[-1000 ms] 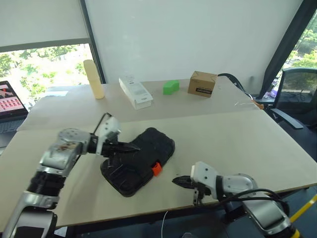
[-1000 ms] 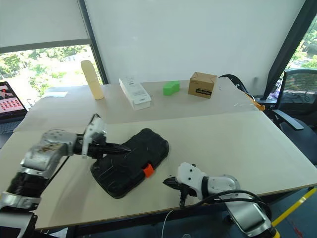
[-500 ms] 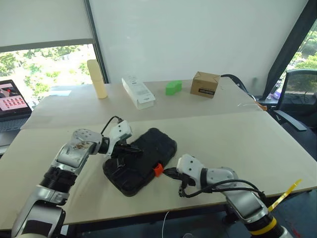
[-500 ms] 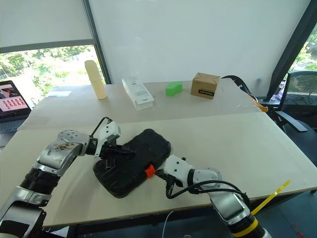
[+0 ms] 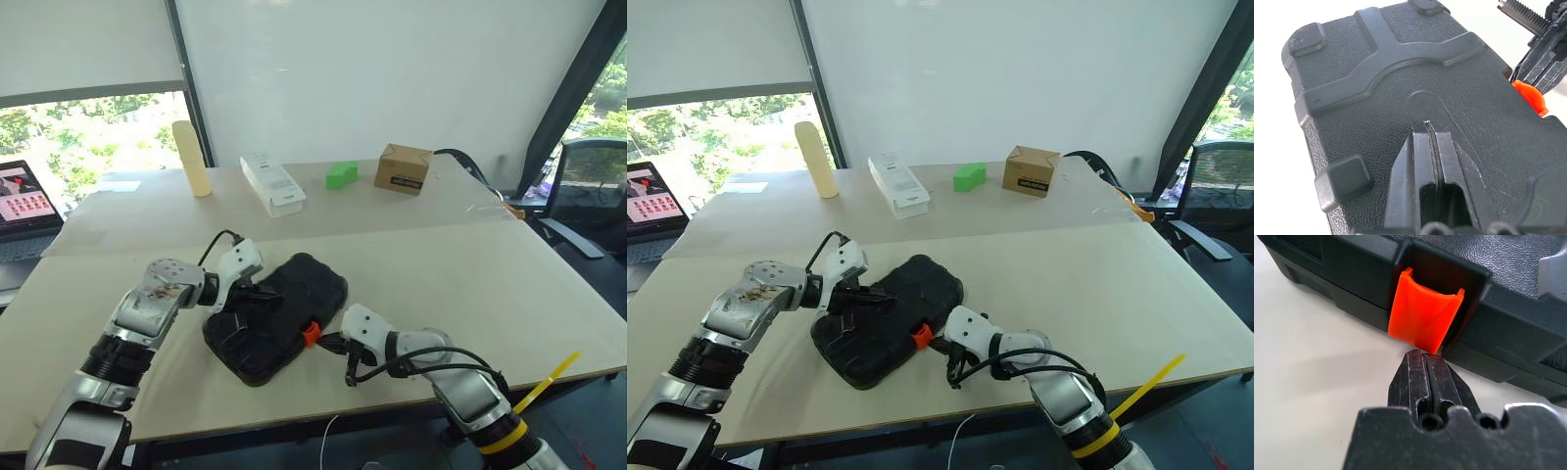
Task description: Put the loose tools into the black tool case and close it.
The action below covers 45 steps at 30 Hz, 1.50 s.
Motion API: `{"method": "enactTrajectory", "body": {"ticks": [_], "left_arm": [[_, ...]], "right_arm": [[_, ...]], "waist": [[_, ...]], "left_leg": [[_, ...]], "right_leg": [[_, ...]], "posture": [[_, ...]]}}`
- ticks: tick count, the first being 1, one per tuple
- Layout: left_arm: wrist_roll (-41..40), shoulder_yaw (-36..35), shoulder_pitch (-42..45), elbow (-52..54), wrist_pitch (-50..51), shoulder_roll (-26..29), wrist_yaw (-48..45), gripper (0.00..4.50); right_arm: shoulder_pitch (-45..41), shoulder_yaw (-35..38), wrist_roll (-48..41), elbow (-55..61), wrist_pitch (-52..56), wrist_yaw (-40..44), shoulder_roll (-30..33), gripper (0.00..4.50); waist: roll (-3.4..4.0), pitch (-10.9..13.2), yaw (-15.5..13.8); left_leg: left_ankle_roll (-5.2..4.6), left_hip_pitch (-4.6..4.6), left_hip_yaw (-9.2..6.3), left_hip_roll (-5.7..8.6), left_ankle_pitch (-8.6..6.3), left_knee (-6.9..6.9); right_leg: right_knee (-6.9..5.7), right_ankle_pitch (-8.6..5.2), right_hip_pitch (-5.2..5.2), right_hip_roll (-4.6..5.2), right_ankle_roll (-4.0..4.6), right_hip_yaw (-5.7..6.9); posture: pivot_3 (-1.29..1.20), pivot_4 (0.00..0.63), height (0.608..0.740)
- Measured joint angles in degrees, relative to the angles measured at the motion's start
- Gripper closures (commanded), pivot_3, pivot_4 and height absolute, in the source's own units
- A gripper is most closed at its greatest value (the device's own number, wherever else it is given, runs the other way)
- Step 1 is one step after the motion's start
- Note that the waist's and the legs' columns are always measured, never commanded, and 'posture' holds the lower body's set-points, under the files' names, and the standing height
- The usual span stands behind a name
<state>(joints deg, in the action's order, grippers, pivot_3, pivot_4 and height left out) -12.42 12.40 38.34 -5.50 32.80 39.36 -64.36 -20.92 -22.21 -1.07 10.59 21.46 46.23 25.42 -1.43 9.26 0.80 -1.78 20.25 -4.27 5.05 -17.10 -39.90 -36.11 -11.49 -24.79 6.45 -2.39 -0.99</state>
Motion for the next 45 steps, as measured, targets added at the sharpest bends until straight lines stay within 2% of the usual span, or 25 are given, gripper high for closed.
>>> {"method": "enactTrajectory", "body": {"ticks": [13, 18, 28, 32, 35, 36, 38, 39, 41, 45], "left_arm": [[1.79, -0.11, -0.46, -2.26, -1.49, -0.07, 1.54, 4.46], [1.79, -0.18, -1.28, -2.14, -1.06, -0.24, 2.67, 4.46], [1.79, -0.96, -2.13, -1.86, -0.20, -0.34, 3.80, 4.46], [0.73, -3.20, -3.86, -1.83, -0.57, -1.72, 4.09, 4.46], [-3.98, -9.27, -8.36, -2.34, -4.75, -3.59, 3.51, 4.46], [-5.30, -11.04, -9.95, -2.58, -7.14, -3.45, 2.45, 3.95], [-6.91, -13.96, -12.91, -2.53, -11.08, -1.65, 0.17, 3.48], [-7.72, -15.70, -14.24, -2.46, -12.46, -0.51, -0.66, 3.03], [-8.10, -19.56, -17.77, -2.81, -15.78, 2.82, -2.39, 2.37], [-9.30, -26.16, -25.89, -2.24, -20.59, 6.98, -4.22, 1.01]], "right_arm": [[-4.01, -0.20, -0.16, -2.39, 6.45, 1.01, -3.48, 4.50], [-5.87, -1.09, 0.31, -5.23, 7.35, 0.85, -5.17, 4.50], [-9.23, -1.43, -0.36, -6.55, 14.43, 1.01, -7.34, 4.50], [-8.80, -0.69, -1.88, -2.36, 15.24, 2.92, -3.36, 4.50], [-3.76, 4.59, -4.64, 5.56, 10.37, 5.03, 1.36, 4.50], [-0.99, 6.83, -5.68, 6.86, 8.48, 5.62, 2.85, 4.50], [4.82, 11.50, -8.83, 9.05, 5.84, 6.76, 4.93, 4.50], [7.30, 13.63, -10.07, 9.83, 4.86, 7.43, 5.89, 3.91], [12.62, 18.76, -12.96, 11.18, 2.06, 9.18, 8.57, 3.35], [18.59, 25.98, -15.43, 11.36, -4.44, 12.51, 13.14, 1.99]], "waist": [[0.07, -0.22, 0.52], [0.09, -0.30, 0.79], [0.25, -0.47, 1.30], [0.60, -0.68, 1.26], [0.63, -0.74, 0.98], [0.54, -0.73, 0.84], [0.52, -0.72, 0.79], [0.52, -0.71, 0.83], [0.51, -0.70, 0.92], [0.49, -0.68, 0.54]], "left_leg": [[0.02, -0.13, -0.03, -0.06, 0.01, 0.08], [-0.02, -0.83, -0.03, -0.12, -0.01, 0.26], [-0.02, -0.94, -0.04, -0.14, -0.01, 0.31], [-0.08, -0.91, -0.03, -0.07, -0.06, 0.32], [-0.06, -0.88, -0.04, -0.08, -0.06, 0.66], [0.04, -0.82, -0.03, -0.09, -0.02, 0.70], [0.23, -0.53, 0.01, -0.09, 0.04, 0.72], [0.25, -0.34, 0.02, -0.08, 0.04, 0.72], [0.26, 0.09, 0.10, -0.02, 0.05, 0.71], [0.01, 0.07, 0.11, -0.03, -0.10, 0.73]], "right_leg": [[-0.06, 0.04, 0.04, -0.07, 0.07, 0.00], [0.05, 0.01, 0.67, -0.11, 0.04, 0.00], [0.03, 0.01, 0.70, -0.11, 0.03, 0.00], [0.09, -0.02, 0.68, -0.02, -0.01, -0.01], [0.35, -0.05, 0.62, 0.01, -0.05, 0.01], [0.37, -0.05, 0.53, 0.01, -0.05, 0.03], [0.42, -0.06, 0.24, 0.04, -0.03, 0.02], [0.41, -0.06, 0.04, 0.05, -0.02, 0.01], [0.37, -0.05, -0.42, 0.11, -0.01, -0.03], [0.57, -0.05, -0.33, 0.11, -0.01, 0.01]], "posture": [[0.00, 0.150, 0.740], [0.00, 0.150, 0.740], [0.00, 0.150, 0.740], [0.00, 0.150, 0.740], [0.00, 0.150, 0.740], [0.00, 0.150, 0.740], [0.00, 0.150, 0.740], [0.00, 0.150, 0.740], [0.00, 0.150, 0.740], [0.00, 0.150, 0.740]]}}
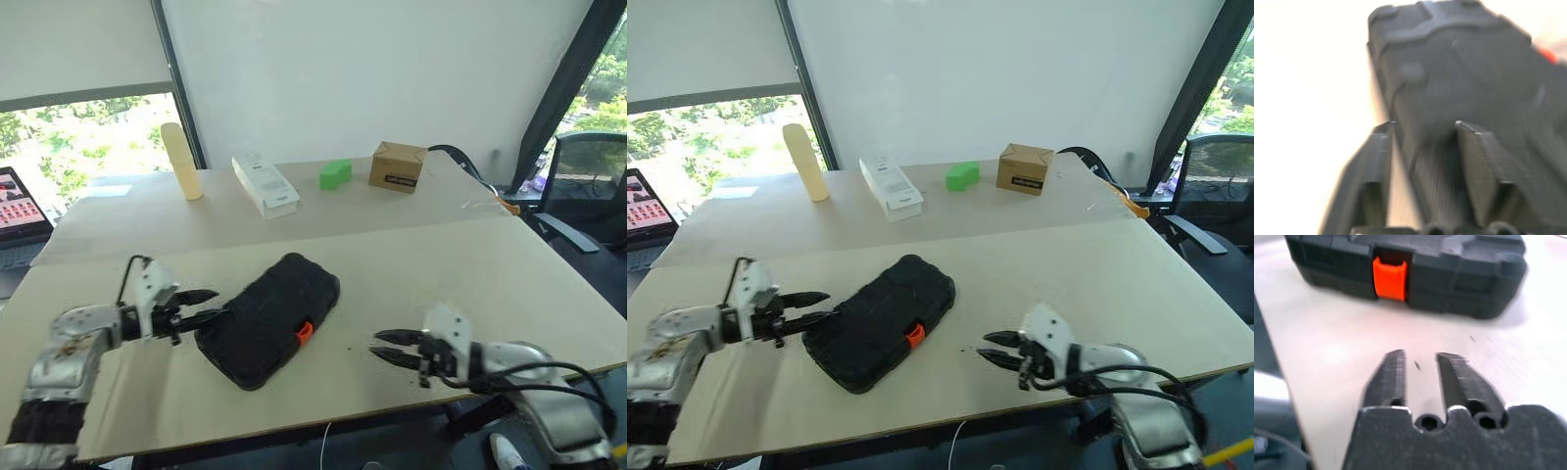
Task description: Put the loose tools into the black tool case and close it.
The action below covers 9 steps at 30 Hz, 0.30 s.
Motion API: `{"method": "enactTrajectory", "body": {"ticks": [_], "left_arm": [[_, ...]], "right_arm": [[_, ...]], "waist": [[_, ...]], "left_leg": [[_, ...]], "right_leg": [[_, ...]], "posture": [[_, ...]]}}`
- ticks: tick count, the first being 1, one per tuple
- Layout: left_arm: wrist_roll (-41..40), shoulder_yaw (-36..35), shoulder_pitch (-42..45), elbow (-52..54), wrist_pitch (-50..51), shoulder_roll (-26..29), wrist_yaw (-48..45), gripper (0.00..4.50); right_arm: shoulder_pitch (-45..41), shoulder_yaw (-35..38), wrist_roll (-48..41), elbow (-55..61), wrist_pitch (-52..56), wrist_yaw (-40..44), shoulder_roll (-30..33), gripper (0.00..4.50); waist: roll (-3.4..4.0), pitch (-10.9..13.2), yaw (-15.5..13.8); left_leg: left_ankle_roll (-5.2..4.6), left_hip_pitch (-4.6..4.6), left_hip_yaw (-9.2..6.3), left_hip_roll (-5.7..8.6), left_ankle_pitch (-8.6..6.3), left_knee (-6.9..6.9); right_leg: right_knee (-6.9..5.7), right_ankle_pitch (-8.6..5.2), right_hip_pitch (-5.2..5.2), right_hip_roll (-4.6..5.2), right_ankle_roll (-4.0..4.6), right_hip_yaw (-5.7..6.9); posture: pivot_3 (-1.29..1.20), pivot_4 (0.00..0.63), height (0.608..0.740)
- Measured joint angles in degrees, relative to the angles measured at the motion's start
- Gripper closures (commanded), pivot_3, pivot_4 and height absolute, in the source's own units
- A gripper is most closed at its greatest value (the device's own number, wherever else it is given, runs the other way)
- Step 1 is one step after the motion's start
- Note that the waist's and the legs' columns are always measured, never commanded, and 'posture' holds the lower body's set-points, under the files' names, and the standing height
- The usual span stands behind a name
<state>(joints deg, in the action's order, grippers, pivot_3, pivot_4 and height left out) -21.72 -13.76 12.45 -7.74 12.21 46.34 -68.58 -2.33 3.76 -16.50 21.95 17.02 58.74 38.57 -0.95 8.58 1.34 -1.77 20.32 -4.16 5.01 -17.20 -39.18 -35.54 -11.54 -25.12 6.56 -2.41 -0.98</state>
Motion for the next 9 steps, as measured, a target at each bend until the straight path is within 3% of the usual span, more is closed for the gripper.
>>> {"method": "enactTrajectory", "body": {"ticks": [3, 6, 9], "left_arm": [[0.84, -6.17, -10.51, 2.33, -6.58, 1.56, 0.78, 0.03], [2.32, -8.27, -19.82, 3.27, -8.76, 1.18, 1.83, 0.00], [2.23, -10.88, -23.35, 4.24, -9.48, 0.53, 3.66, 0.00]], "right_arm": [[3.11, 4.63, -0.87, -2.14, -8.78, 2.63, 1.26, 1.02], [3.86, 7.00, -5.09, -5.86, -11.95, 6.97, 2.14, 0.09], [3.56, 9.62, -8.05, -9.74, -11.73, 9.14, 3.73, 0.09]], "waist": [[0.02, 0.00, -0.08], [-0.09, 0.12, -0.45], [-0.35, 0.31, -1.47]], "left_leg": [[-0.28, -0.15, 0.04, -0.08, -0.17, 0.15], [-0.28, -0.12, 0.06, -0.15, -0.17, 0.19], [-0.27, -0.12, 0.01, -0.22, -0.15, 0.12]], "right_leg": [[0.29, 0.01, 0.19, -0.02, 0.00, 0.01], [0.40, 0.11, 0.22, -0.04, 0.02, 0.06], [0.48, 0.23, 0.33, -0.05, 0.05, 0.20]], "posture": [[0.00, 0.150, 0.740], [0.00, 0.150, 0.740], [0.00, 0.150, 0.740]]}}
